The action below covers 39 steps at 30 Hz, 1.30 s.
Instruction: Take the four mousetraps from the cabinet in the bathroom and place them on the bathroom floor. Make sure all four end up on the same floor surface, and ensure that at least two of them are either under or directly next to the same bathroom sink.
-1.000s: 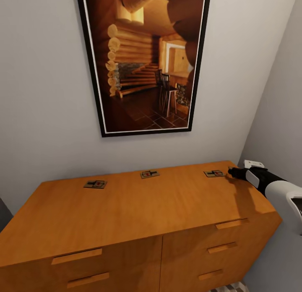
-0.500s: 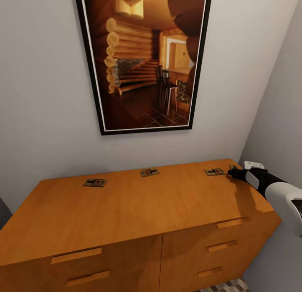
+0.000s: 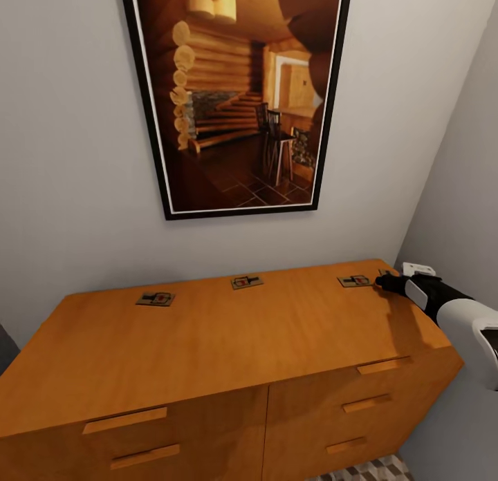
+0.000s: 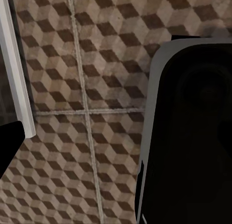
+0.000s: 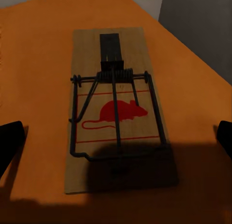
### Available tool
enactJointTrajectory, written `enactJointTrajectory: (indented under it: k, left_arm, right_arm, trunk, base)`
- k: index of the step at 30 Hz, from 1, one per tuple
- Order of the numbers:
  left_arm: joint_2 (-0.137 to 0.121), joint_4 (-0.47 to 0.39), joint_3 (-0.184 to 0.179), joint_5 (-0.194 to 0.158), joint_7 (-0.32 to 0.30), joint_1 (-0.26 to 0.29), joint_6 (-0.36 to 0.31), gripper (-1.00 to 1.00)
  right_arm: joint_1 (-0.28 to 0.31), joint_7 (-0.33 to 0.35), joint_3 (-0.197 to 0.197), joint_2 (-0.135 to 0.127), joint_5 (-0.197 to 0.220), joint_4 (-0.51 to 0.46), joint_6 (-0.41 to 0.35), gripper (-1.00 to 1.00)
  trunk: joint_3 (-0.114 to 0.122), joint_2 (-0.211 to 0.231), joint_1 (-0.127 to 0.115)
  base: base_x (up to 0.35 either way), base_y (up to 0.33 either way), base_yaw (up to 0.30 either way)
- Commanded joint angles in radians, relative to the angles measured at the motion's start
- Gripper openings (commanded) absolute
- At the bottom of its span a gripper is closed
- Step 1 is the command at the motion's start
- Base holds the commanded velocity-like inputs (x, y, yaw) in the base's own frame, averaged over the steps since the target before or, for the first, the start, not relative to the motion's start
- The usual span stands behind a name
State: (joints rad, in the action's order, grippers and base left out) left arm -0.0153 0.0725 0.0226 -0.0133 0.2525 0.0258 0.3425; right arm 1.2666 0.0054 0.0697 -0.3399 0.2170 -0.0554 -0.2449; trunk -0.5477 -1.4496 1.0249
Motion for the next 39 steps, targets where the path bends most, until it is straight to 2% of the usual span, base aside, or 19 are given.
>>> enactJointTrajectory:
  k: [1,28,29,39]
  left_arm:
    - [0.0,0.004,0.002,-0.001,0.001,0.002,0.008,1.0]
    - [0.0,0.004,0.002,-0.002,0.001,0.002,0.007,1.0]
    - [0.0,0.004,0.002,-0.002,0.001,0.002,0.007,1.0]
    - [0.0,0.004,0.002,-0.002,0.001,0.002,0.007,1.0]
  right_arm:
    - [-0.001,0.001,0.021,-0.001,0.009,0.036,-0.005,1.0]
    - [-0.001,0.004,0.02,-0.002,0.009,0.036,-0.005,1.0]
    - [-0.001,0.004,0.02,-0.002,0.009,0.036,-0.005,-1.0]
    - [-0.001,0.004,0.02,-0.002,0.009,0.035,-0.005,-1.0]
  trunk:
    - [-0.001,0.0,0.0]
    - [-0.002,0.0,0.0]
    - [-0.002,0.0,0.0]
    - [-0.002,0.0,0.0]
  base:
    - [0.0,0.0,0.0]
    - [0.0,0.0,0.0]
    - [0.0,0.0,0.0]
    - [0.0,0.0,0.0]
